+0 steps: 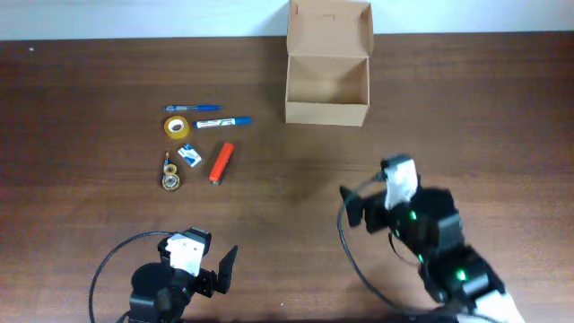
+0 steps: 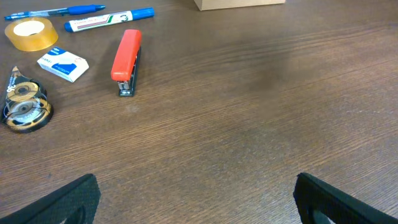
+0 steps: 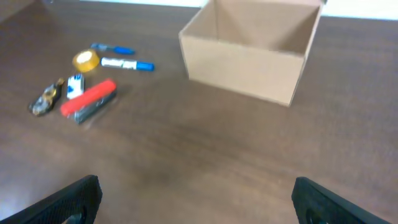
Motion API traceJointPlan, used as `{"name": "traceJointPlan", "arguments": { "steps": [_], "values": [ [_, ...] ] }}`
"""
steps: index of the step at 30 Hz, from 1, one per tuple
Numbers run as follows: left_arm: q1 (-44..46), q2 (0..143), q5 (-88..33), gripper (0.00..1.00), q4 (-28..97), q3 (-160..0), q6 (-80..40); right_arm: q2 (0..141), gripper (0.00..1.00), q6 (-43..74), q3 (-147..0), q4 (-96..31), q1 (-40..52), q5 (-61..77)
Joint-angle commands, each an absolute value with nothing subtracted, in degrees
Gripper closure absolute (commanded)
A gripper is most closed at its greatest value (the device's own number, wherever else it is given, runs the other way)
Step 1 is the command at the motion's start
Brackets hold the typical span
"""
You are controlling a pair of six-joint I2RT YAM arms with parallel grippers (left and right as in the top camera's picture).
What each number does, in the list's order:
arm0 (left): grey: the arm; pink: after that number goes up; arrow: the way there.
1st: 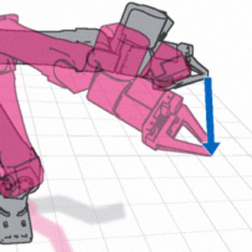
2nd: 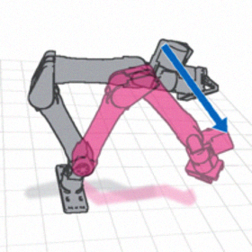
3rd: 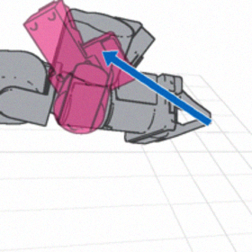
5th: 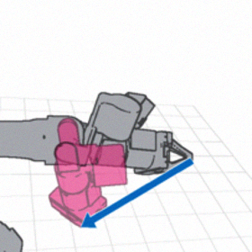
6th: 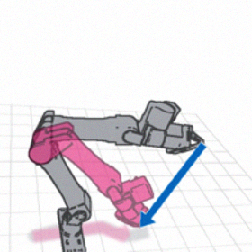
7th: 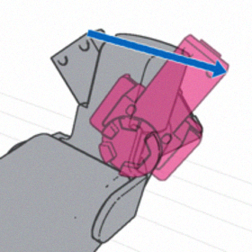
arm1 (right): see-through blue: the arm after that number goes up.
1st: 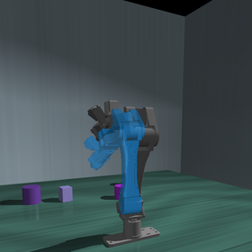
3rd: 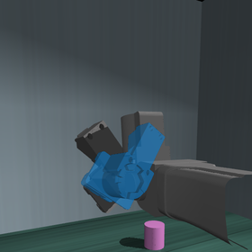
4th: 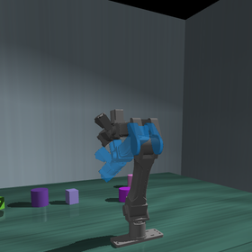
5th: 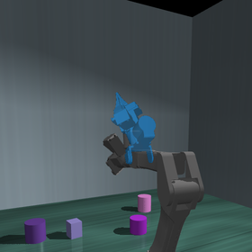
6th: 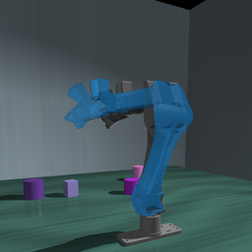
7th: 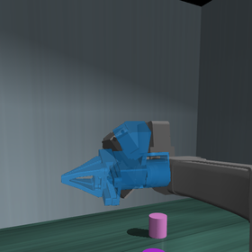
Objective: Pack container
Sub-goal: 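Move the right gripper to the box's right wall and grip it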
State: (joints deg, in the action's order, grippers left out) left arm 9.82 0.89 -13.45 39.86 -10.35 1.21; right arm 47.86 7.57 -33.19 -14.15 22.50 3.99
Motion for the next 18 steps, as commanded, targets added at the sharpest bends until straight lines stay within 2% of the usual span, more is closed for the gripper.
{"name": "traceJointPlan", "arguments": {
  "steps": [1, 9, 18],
  "values": [
    [9.58, 0.30, -14.13, 0.01, 40.01, -9.91, 0.86, 56.21, 0.01, 7.99, -40.75, -14.11, 22.74, 2.46],
    [9.58, 0.30, -14.13, 0.01, 39.99, -9.91, 0.86, 77.38, 0.01, 7.97, -59.27, -14.85, 17.10, 2.35],
    [9.58, 0.30, -14.13, 0.01, 40.01, -9.91, 0.86, 93.43, 0.01, 7.51, -73.89, -14.92, 9.54, 2.57]
  ]
}}
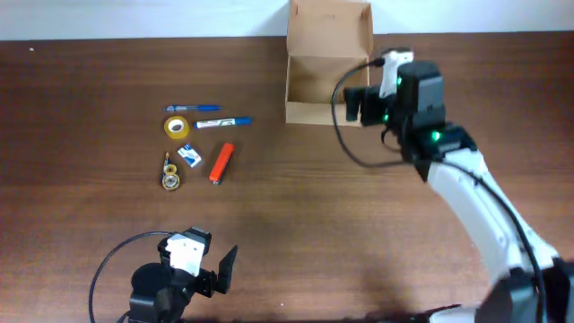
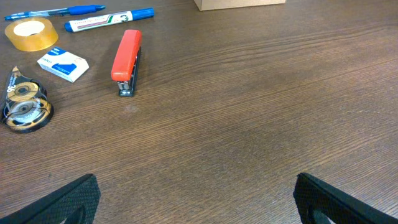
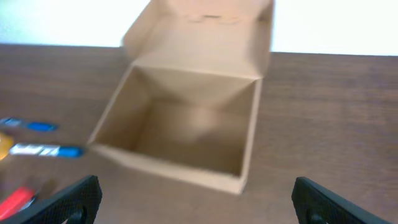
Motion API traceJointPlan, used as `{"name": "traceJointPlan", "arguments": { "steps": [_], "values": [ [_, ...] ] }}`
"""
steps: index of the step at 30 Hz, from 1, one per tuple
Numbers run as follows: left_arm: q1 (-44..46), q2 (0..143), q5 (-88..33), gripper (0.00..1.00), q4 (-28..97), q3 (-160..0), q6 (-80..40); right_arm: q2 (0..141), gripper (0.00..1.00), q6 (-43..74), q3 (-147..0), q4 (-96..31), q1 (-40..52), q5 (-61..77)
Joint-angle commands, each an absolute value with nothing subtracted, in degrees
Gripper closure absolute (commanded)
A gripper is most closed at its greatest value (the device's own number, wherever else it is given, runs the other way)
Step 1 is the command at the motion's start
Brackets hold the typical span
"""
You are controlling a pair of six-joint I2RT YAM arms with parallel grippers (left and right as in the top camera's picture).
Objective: Pack container
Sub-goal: 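Move the right gripper to the box's right wall and grip it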
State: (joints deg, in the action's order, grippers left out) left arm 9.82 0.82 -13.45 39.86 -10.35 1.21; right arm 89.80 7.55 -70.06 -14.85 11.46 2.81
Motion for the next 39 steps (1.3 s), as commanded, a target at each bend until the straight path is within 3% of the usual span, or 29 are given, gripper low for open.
{"name": "traceJointPlan", "arguments": {
  "steps": [1, 9, 24, 25, 27, 33, 34, 39],
  "values": [
    [9.58, 0.30, -14.13, 0.01, 40.01, -9.91, 0.86, 94.89, 0.01, 7.51, -74.85, -14.90, 8.99, 2.57],
    [9.56, 0.30, -14.13, 0.01, 40.01, -9.91, 0.86, 107.74, 0.01, 7.60, -79.92, -10.63, 6.68, 4.54],
    [9.58, 0.30, -14.13, 0.01, 40.01, -9.91, 0.86, 117.30, 0.01, 7.66, -79.90, -6.15, 6.72, 5.58],
    [9.58, 0.30, -14.13, 0.01, 40.01, -9.91, 0.86, 117.69, 0.06, 7.84, -79.90, -6.20, 6.72, 5.54],
    [9.56, 0.30, -14.13, 0.01, 40.01, -9.91, 0.86, 117.99, 0.32, 7.86, -79.90, -6.15, 6.72, 5.52],
    [9.56, 0.30, -14.13, 0.01, 40.01, -9.91, 0.86, 117.97, 0.90, 8.05, -79.94, -5.58, 6.70, 5.54],
    [9.58, 0.30, -14.13, 0.01, 40.01, -9.91, 0.86, 117.91, 0.96, 8.27, -79.94, -5.78, 6.72, 5.52],
    [9.58, 0.30, -14.13, 0.01, 39.99, -9.91, 0.86, 115.55, 0.96, 12.16, -79.94, -9.10, 6.72, 5.34]
  ]
}}
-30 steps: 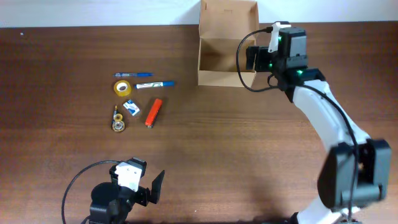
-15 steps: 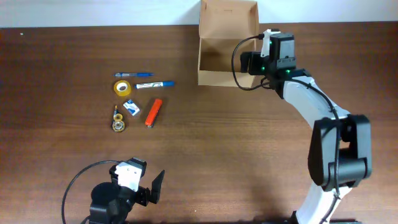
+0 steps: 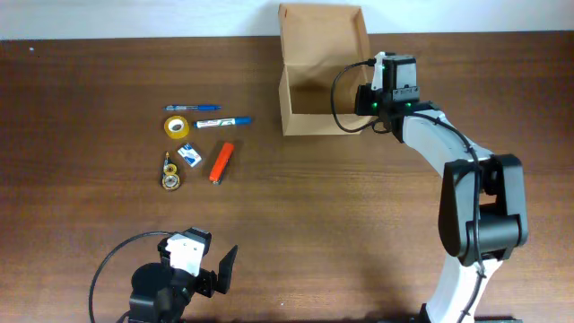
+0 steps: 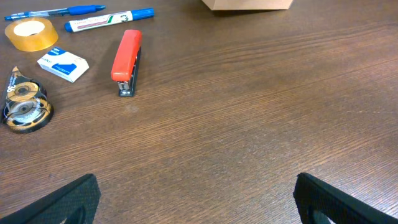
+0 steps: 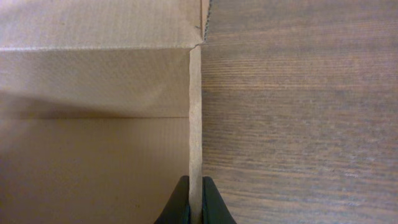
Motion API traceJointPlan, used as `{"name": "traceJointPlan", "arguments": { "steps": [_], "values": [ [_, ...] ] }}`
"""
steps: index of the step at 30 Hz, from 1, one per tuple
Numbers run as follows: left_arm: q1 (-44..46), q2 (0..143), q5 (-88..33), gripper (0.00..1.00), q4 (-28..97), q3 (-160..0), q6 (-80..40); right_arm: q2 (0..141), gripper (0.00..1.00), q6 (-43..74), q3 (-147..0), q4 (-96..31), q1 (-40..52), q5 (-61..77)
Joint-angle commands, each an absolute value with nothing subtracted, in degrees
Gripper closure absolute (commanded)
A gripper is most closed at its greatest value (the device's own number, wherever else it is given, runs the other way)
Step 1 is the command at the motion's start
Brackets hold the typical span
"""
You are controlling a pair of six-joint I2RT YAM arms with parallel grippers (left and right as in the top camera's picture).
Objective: Pack container
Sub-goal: 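Move the right gripper to the box's right wall and grip it, then drag the box with the right gripper toward the table center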
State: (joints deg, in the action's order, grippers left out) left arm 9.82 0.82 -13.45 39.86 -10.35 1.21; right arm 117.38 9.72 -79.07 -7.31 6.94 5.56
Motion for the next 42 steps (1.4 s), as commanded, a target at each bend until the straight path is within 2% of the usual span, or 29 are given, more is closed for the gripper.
{"name": "traceJointPlan", "arguments": {
  "steps": [1, 19, 23, 34, 42],
  "values": [
    [9.58, 0.30, -14.13, 0.01, 40.01, -9.91, 0.86, 114.56, 0.96, 12.16, -79.94, -10.17, 6.72, 5.32],
    [9.56, 0.30, -14.13, 0.01, 40.01, -9.91, 0.86, 91.02, 0.96, 12.21, -79.18, -46.52, 6.72, 4.01],
    [9.56, 0.30, -14.13, 0.01, 40.01, -9.91, 0.86, 83.24, 0.96, 10.66, -74.61, -48.01, 6.72, 3.99],
    [9.58, 0.30, -14.13, 0.01, 40.01, -9.91, 0.86, 56.18, 0.96, 10.33, -49.76, -45.52, 6.76, 5.10],
    [9.58, 0.30, -14.13, 0.01, 40.01, -9.91, 0.86, 45.41, 0.96, 10.37, -36.97, -40.32, 6.79, 6.02]
  ]
}}
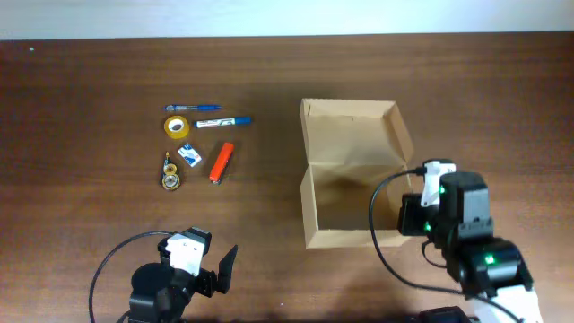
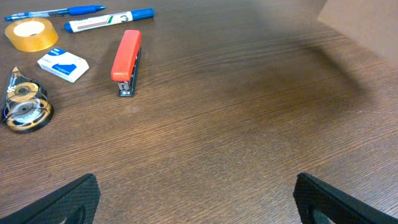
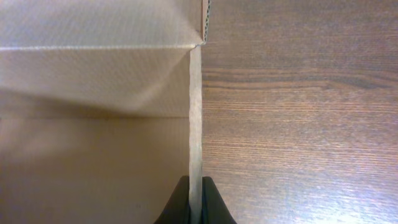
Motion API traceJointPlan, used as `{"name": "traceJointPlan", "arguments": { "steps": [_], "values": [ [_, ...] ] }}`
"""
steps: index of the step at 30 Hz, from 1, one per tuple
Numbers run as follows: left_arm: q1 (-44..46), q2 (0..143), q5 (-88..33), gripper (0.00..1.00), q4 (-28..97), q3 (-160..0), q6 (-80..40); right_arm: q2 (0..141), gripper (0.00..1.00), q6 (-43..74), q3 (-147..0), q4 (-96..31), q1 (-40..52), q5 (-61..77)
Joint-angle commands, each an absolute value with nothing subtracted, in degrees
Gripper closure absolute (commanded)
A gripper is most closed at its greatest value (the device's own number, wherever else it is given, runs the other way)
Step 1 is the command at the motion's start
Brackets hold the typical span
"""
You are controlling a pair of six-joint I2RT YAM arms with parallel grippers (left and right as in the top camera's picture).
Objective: Pack container
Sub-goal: 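Drag the box with the right gripper toward the table center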
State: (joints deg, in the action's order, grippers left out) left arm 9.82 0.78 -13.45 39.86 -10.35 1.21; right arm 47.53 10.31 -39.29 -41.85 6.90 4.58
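Note:
An open cardboard box (image 1: 352, 193) stands right of centre with its lid flap up at the back. My right gripper (image 1: 411, 215) is shut on the box's right wall (image 3: 195, 124), one finger inside and one outside. At the left lie a blue pen (image 1: 192, 108), a blue marker (image 1: 222, 121), a yellow tape roll (image 1: 177, 126), a small blue-and-white box (image 1: 189, 155), a red stapler (image 1: 221, 162) and a tape dispenser (image 1: 170, 173). My left gripper (image 2: 196, 199) hangs open at the front left, nothing between its fingers.
The brown wooden table (image 1: 81, 224) runs to a white wall at the back. A corner of the box (image 2: 367, 28) shows at the upper right of the left wrist view. Cables loop round both arm bases at the front.
My right gripper, still shut on the box's right wall, is now much nearer the front, and the box with it has come from the back edge to right of centre. The left arm is still.
My right gripper began open at the front right, the box standing at the back. Then it hung open over the box. Then it was shut on the box's right wall, and now the box stands nearer the front. The left arm and the stationery stayed put.

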Motion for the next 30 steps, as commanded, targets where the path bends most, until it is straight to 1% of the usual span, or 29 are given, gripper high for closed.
{"name": "traceJointPlan", "arguments": {
  "steps": [1, 8, 10, 13, 17, 19, 30],
  "values": [
    [9.58, 0.30, -14.13, 0.01, 39.99, -9.91, 0.86, 45.30, 0.96, 10.37, -36.29, -39.77, 6.79, 6.50],
    [9.58, 0.30, -14.13, 0.01, 40.01, -9.91, 0.86, 49.67, 0.96, 13.06, -35.18, -34.48, 7.94, 7.70],
    [9.58, 0.30, -14.13, 0.01, 39.99, -9.91, 0.86, 52.03, 0.96, 15.35, -35.18, -33.06, 10.13, 6.57],
    [9.58, 0.30, -14.13, 0.01, 40.01, -9.91, 0.86, 55.99, 0.96, 20.18, -35.20, -31.44, 14.94, 1.17],
    [9.58, 0.30, -14.13, 0.01, 40.01, -9.91, 0.86, 60.80, 0.96, 21.61, -35.24, -27.51, 22.83, -4.16],
    [9.58, 0.30, -14.13, 0.01, 40.01, -9.91, 0.84, 62.54, 0.96, 25.98, -35.44, -27.03, 25.56, -8.45],
    [9.58, 0.30, -14.13, 0.01, 40.01, -9.91, 0.86, 68.60, 0.96, 30.52, -35.46, -21.80, 31.79, -11.68]
  ]
}}
